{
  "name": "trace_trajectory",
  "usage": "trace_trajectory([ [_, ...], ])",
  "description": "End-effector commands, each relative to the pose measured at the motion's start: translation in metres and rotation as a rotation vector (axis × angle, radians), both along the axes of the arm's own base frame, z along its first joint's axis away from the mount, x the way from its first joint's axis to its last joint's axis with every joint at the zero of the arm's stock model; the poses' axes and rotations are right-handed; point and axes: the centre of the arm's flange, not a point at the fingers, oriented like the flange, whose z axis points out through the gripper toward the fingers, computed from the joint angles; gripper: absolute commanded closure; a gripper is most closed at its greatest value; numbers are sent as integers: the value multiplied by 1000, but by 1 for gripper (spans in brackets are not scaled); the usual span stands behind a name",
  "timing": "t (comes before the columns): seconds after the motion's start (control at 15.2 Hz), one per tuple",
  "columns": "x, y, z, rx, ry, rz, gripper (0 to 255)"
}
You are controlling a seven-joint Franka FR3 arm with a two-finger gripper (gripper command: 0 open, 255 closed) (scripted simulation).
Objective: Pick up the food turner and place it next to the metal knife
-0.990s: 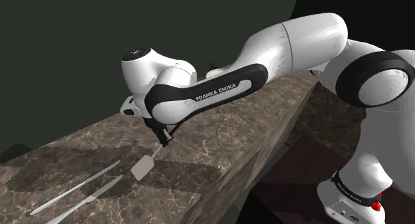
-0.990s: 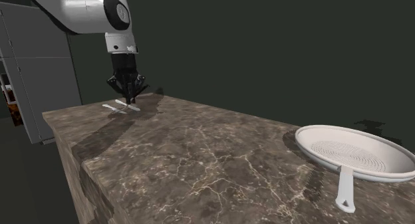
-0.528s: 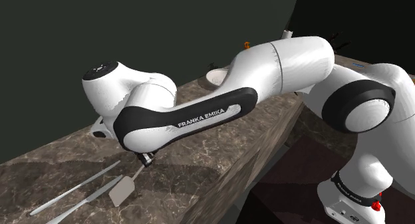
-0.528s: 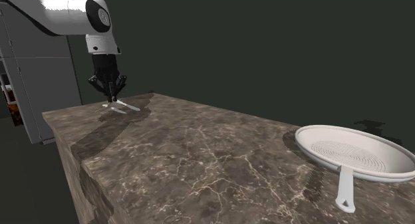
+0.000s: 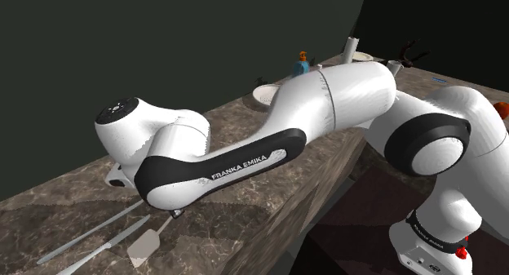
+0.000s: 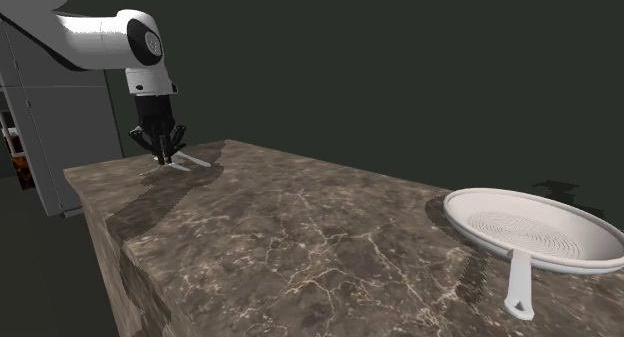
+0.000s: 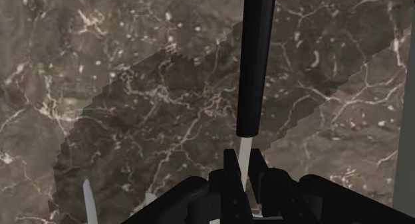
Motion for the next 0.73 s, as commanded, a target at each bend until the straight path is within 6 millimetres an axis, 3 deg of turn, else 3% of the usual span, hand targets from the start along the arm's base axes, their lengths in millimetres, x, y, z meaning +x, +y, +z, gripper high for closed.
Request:
trace_trajectory([
  [0.0,0,0,-9,0,0,0,255],
  [0.4,0,0,-41,1,0,0,255],
  [0.66,0,0,-41,0,0,0,255],
])
